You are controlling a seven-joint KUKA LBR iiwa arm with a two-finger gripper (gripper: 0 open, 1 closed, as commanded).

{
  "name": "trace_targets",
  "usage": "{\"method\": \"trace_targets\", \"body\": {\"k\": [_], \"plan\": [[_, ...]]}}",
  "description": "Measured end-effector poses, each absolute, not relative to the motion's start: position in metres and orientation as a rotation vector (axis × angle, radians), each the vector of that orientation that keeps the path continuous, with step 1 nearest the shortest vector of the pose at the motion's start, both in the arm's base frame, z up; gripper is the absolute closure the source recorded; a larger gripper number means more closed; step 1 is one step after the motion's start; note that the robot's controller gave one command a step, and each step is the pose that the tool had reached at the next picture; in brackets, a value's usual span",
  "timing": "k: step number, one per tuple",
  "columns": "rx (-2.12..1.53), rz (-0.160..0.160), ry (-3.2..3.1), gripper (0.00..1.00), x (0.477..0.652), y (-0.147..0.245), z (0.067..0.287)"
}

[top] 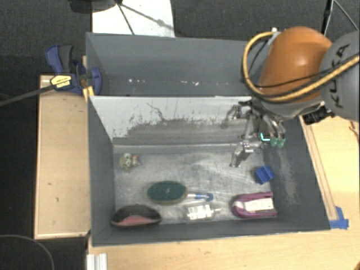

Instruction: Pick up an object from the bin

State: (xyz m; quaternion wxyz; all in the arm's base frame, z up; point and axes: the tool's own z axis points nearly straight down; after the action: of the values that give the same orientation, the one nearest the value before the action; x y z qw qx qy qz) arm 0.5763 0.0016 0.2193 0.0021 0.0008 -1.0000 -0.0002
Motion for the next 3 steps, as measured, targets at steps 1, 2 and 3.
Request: {"method": "trace_targets", "body": {"k": [1, 2, 3], "plan": [[0.006, -0.005, -3.163, 0.0, 0.512, 0.06, 0.084], [-0.111, -0.004, -3.149, 0.0, 0.573, 0.077, 0.102], [0.495, -0.005, -3.108, 0.0, 0.562, 0.139, 0.102]]}}
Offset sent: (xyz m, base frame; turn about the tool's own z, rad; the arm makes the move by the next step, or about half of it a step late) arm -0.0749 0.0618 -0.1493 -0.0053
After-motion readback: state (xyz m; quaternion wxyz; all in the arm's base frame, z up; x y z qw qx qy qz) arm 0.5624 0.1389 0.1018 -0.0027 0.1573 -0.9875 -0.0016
